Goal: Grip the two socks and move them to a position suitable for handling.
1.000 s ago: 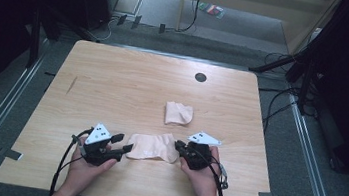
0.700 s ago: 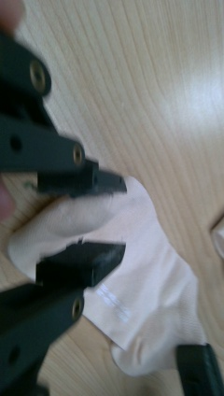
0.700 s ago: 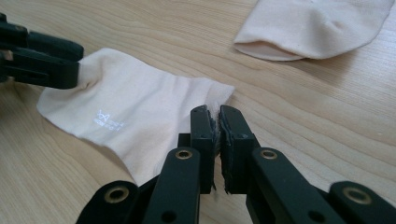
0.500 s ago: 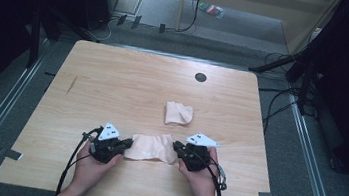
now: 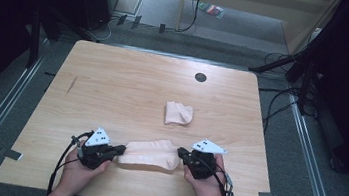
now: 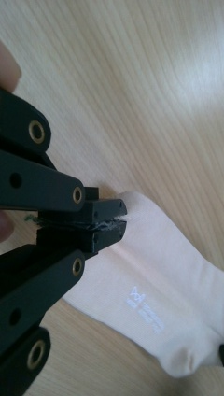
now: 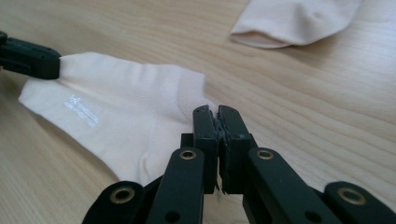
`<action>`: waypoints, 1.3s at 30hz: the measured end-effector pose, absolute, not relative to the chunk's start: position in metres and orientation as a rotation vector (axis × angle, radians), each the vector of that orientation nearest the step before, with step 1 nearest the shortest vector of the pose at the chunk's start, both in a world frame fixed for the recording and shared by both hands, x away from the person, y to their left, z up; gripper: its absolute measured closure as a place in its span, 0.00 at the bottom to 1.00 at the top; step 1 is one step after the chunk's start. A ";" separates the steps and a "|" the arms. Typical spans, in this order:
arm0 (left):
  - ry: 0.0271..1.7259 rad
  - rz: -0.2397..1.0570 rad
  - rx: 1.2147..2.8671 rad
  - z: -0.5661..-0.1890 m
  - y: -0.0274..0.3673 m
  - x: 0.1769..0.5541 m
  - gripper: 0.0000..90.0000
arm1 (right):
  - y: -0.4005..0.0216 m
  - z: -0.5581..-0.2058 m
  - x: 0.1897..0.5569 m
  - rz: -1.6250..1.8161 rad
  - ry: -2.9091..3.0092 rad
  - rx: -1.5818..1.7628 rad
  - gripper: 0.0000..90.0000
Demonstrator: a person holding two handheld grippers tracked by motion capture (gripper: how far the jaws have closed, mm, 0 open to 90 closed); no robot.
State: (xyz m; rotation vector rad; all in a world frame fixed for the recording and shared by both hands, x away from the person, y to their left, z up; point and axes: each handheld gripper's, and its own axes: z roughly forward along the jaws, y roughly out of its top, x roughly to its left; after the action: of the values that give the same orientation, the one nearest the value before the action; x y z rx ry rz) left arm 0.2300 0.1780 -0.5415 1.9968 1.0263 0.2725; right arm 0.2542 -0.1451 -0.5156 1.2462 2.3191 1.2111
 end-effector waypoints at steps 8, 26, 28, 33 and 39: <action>1.026 0.300 1.844 -0.540 0.187 0.235 0.50 | -0.154 -0.520 0.261 1.298 2.241 1.277 0.60; 1.192 0.421 1.698 -0.543 0.240 0.253 0.16 | -0.162 -0.518 0.269 1.300 2.095 1.338 0.43; 1.244 0.414 1.659 -0.546 0.243 0.255 0.16 | -0.162 -0.516 0.272 1.294 2.072 1.337 0.44; 1.236 0.460 1.695 -0.548 0.235 0.255 0.16 | -0.158 -0.514 0.278 1.273 2.064 1.327 0.47; 1.220 0.481 1.727 -0.549 0.230 0.254 0.16 | -0.154 -0.512 0.297 1.235 2.022 1.364 0.50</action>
State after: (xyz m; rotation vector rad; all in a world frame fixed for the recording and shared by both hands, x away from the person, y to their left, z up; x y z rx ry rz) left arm 0.2544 0.2301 -0.5494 1.7273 1.2205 0.4808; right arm 0.2972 -0.1535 -0.5122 1.3639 2.0215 1.2355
